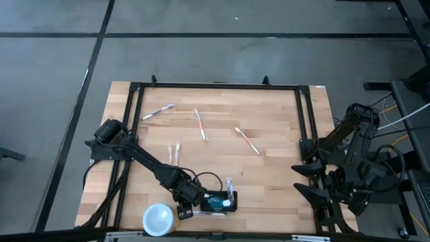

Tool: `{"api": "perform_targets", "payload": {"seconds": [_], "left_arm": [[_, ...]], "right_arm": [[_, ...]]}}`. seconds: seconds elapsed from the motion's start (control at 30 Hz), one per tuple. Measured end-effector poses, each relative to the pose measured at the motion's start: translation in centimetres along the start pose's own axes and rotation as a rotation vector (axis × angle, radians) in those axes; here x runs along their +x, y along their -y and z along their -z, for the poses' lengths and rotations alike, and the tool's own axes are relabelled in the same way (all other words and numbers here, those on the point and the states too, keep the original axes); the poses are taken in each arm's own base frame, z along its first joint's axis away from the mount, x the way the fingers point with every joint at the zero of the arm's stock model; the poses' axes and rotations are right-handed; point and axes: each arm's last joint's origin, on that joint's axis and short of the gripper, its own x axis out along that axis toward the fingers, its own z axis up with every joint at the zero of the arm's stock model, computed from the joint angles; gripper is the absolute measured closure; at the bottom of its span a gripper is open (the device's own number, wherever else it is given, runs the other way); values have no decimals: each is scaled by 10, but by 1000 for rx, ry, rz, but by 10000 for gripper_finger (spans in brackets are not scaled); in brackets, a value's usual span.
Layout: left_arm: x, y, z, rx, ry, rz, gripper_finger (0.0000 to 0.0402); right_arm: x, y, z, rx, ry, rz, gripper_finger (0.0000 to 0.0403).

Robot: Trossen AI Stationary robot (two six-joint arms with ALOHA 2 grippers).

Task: Pick & Place toothbrushing station
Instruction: Put the purple toothbrush into the mesh organizer

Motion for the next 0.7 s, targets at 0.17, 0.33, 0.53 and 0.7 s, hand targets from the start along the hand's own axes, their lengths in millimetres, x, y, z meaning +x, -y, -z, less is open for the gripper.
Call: {"api": "perform_targets", "payload": {"seconds": [0.17, 0.33, 0.53, 0.7], "left_arm": [[3, 5, 0, -10, 37, 35, 182], [4, 9, 5, -13, 46, 33, 182], [7, 16, 16, -27, 38, 29, 182], [9, 20, 22, -26, 46, 19, 182]], "right_arm": [[0, 0, 0, 1, 0, 0, 168], [0, 0, -1, 9, 2, 2, 168], [0, 1, -1, 12, 4, 2, 168], [0, 0, -1, 12, 4, 2, 168]]}}
